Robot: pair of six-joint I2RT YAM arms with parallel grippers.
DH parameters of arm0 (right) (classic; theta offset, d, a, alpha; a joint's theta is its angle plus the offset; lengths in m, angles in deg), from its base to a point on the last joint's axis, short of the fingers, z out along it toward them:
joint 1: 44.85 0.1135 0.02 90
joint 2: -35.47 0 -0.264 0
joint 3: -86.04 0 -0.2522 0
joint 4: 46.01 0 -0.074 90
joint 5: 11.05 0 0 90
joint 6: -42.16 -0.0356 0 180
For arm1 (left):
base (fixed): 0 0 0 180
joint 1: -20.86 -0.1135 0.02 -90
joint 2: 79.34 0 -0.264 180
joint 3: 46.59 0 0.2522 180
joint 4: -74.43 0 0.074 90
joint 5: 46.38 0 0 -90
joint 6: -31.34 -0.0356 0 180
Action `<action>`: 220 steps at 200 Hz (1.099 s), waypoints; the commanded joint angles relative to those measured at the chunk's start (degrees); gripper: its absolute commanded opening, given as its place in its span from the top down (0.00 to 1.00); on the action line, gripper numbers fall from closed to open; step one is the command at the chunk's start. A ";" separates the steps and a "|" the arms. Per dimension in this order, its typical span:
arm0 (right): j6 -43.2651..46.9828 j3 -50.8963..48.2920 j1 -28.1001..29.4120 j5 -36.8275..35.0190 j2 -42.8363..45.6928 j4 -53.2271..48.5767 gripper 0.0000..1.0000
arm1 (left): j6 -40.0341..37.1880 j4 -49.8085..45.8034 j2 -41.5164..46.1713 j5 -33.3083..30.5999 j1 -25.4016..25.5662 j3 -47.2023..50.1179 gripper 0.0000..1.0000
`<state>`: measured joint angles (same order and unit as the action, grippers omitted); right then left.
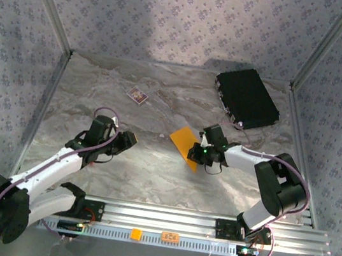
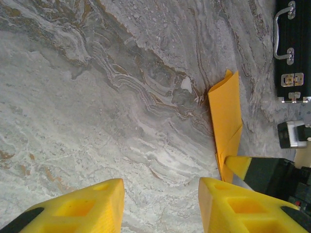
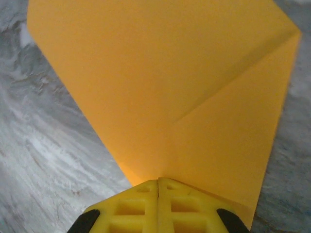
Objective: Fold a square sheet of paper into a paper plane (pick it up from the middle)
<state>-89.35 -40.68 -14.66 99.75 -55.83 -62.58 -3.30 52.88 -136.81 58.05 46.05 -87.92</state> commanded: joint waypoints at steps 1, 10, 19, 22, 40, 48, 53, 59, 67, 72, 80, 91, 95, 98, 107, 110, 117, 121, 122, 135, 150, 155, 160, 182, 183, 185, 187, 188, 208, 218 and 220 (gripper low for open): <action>-13.24 -2.85 2.40 -2.77 -1.35 3.56 0.97 | -0.16 2.33 -0.60 1.47 0.37 -0.77 0.56; -16.32 -3.06 4.16 -4.82 -0.95 3.67 0.97 | -0.16 2.32 -0.62 1.56 0.39 -0.65 0.56; -19.46 -3.05 5.83 -6.92 -0.49 3.63 0.97 | -0.20 2.19 -0.56 1.62 0.44 -0.56 0.57; -20.72 -3.10 6.32 -7.64 -0.31 3.55 0.97 | -0.16 2.17 -0.53 1.64 0.47 -0.55 0.57; -30.28 -4.94 8.96 -10.28 0.71 6.47 0.98 | 0.00 2.38 -0.29 1.64 0.47 -0.17 0.56; -34.92 -6.06 10.49 -11.37 1.10 9.29 0.98 | 0.18 2.74 -0.28 1.65 0.47 -0.11 0.56; -37.73 -6.57 11.43 -12.26 1.22 10.95 0.98 | 0.34 3.01 -0.35 1.71 0.47 0.04 0.57; -40.76 -6.89 12.86 -13.00 1.40 12.61 0.98 | 0.60 3.56 -0.55 1.84 0.47 0.11 0.57; -44.98 -7.07 14.72 -14.56 1.51 14.50 0.98 | 0.93 4.27 -0.83 2.22 0.54 0.17 0.57; -47.05 -7.24 15.83 -15.21 1.64 16.12 0.98 | 1.05 4.64 -1.09 2.53 0.55 0.12 0.57; -48.87 -7.36 17.45 -16.39 2.14 18.90 0.98 | 1.24 5.25 -1.48 3.00 0.63 0.01 0.58; -49.73 -6.97 18.78 -17.81 3.38 20.29 0.96 | 1.40 5.80 -2.00 3.59 0.84 -0.17 0.59; -49.38 -6.87 18.93 -17.90 3.84 20.63 0.96 | 1.42 5.98 -2.16 3.65 0.84 -0.22 0.59; -48.95 -6.64 18.87 -17.63 4.17 20.77 0.95 | 1.38 6.07 -2.27 3.73 0.91 -0.32 0.59; -46.82 -6.28 18.06 -16.27 5.36 21.04 0.95 | 1.42 6.54 -2.67 3.88 1.22 -0.55 0.61; -45.72 -6.12 17.72 -15.86 5.77 20.90 0.95 | 1.36 6.66 -2.83 4.09 1.32 -0.62 0.61; -43.28 -5.68 16.96 -15.69 7.06 19.02 0.95 | 1.34 7.26 -3.28 4.43 1.63 -0.81 0.62; -41.96 -5.45 16.48 -15.83 7.79 17.12 0.95 | 1.34 7.63 -3.59 4.53 1.72 -1.02 0.63; -41.66 -5.35 16.39 -15.94 8.02 16.60 0.95 | 1.34 7.71 -3.69 4.61 1.80 -1.02 0.64; -37.21 -4.75 14.63 -17.42 10.70 10.36 0.95 | 1.29 8.76 -5.25 4.90 2.81 -1.94 0.66; -32.16 -4.96 11.97 -17.50 13.09 5.50 0.95 | 0.77 9.90 -8.38 5.59 4.54 -4.06 0.70; -30.44 -5.09 11.05 -17.46 13.68 4.48 0.95 | 0.54 10.15 -9.68 5.77 5.40 -4.99 0.71; -28.88 -5.08 10.28 -17.16 14.11 3.16 0.95 | 0.25 10.33 -11.09 5.84 6.18 -5.97 0.72; -24.08 -5.83 5.99 -14.18 15.58 0.58 0.95 | -0.29 12.13 -18.59 6.51 9.59 -10.63 0.76; -23.93 -5.85 5.83 -14.02 15.61 0.59 0.95 | -0.27 12.29 -18.97 6.54 9.69 -10.87 0.76; -23.71 -5.93 5.48 -13.85 15.67 0.56 0.95 | -0.25 12.52 -19.73 6.78 9.90 -11.26 0.77; -23.39 -6.10 5.27 -13.55 15.75 0.56 0.95 | -0.25 12.67 -20.47 6.89 10.17 -11.75 0.78; -23.24 -6.16 5.20 -13.39 15.78 0.54 0.95 | -0.25 12.73 -20.83 6.95 10.24 -12.00 0.78; -20.41 -7.50 2.96 -10.52 16.17 2.27 0.94 | 0.40 13.24 -27.72 7.03 12.51 -16.44 0.83; -19.70 -8.07 2.29 -9.02 16.01 3.32 0.93 | 0.93 13.64 -30.89 7.37 13.12 -18.20 0.85; -19.60 -8.13 2.22 -8.78 16.00 3.63 0.92 | 1.08 13.85 -31.46 7.56 13.30 -18.48 0.85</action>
<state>-114.60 -47.10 -11.09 86.94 -40.64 -57.92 -2.63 64.16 -162.69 63.82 57.72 -102.46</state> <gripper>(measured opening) 0.066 0.168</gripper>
